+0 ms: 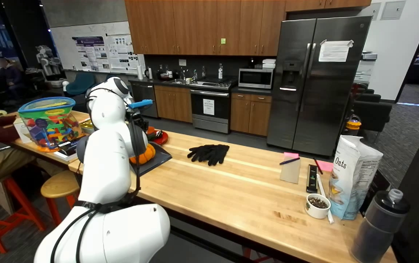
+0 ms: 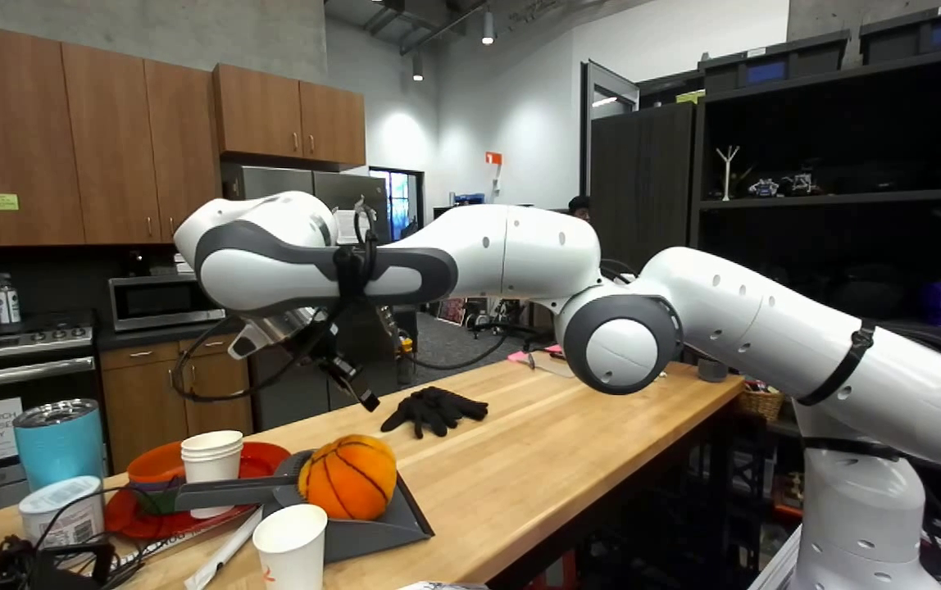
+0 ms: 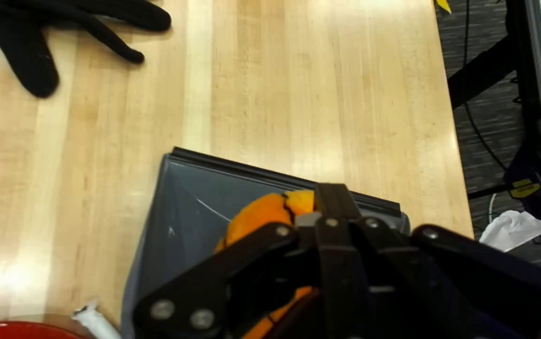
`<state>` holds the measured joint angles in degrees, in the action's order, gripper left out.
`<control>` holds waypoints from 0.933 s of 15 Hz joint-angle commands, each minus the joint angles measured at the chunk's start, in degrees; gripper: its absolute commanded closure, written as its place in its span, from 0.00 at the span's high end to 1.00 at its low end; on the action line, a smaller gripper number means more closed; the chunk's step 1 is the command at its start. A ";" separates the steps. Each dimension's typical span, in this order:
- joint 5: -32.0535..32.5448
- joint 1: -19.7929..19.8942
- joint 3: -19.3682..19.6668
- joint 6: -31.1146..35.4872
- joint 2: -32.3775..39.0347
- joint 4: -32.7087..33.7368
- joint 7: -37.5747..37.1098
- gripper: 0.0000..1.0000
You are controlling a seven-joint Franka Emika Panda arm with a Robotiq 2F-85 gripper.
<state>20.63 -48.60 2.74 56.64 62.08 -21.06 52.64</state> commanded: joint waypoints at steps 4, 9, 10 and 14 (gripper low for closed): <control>0.88 2.82 2.46 3.13 -6.34 -0.82 -5.51 0.00; 1.56 7.84 4.31 7.12 -9.76 -0.42 -13.87 0.00; 1.38 9.31 4.40 8.18 -10.16 -0.41 -15.50 0.00; 0.81 15.33 4.59 10.39 -11.60 -0.75 -22.83 0.00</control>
<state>21.67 -36.65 7.27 65.71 52.34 -20.74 34.77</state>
